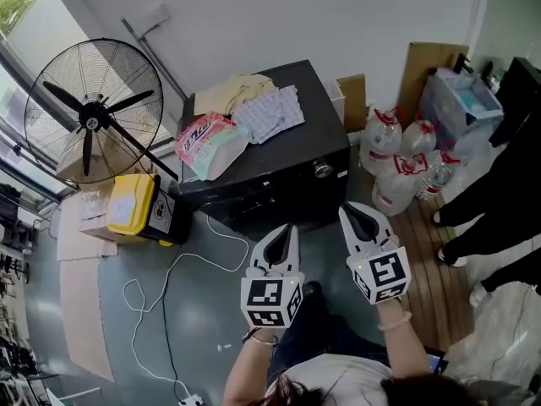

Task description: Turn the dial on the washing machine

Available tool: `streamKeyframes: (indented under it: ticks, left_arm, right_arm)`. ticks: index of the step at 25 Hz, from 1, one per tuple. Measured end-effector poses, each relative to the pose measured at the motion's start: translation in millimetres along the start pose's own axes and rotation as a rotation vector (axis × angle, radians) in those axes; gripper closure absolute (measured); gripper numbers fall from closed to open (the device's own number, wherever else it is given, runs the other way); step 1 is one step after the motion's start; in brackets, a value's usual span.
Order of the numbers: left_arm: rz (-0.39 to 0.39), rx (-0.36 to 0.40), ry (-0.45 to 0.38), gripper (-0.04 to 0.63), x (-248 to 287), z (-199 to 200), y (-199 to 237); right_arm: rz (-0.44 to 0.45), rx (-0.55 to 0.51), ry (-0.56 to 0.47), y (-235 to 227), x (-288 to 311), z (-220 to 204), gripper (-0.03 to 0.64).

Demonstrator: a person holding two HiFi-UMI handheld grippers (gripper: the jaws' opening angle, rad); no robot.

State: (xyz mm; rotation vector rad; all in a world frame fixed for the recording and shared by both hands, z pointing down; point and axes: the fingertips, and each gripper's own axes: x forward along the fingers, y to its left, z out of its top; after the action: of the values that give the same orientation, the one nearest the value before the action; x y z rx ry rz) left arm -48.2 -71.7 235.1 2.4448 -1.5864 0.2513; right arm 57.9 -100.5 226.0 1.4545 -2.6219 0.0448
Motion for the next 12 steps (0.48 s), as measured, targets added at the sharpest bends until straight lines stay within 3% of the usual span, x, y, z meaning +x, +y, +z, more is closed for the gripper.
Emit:
streamKeyframes:
  ticks: [12]
  left_arm:
    - [-0.007,-0.006,0.031,0.578,52.5,-30.3,51.8]
  right_arm:
    - [-0.037,-0.038,0.045,-18.4,65.2,-39.3,0.584]
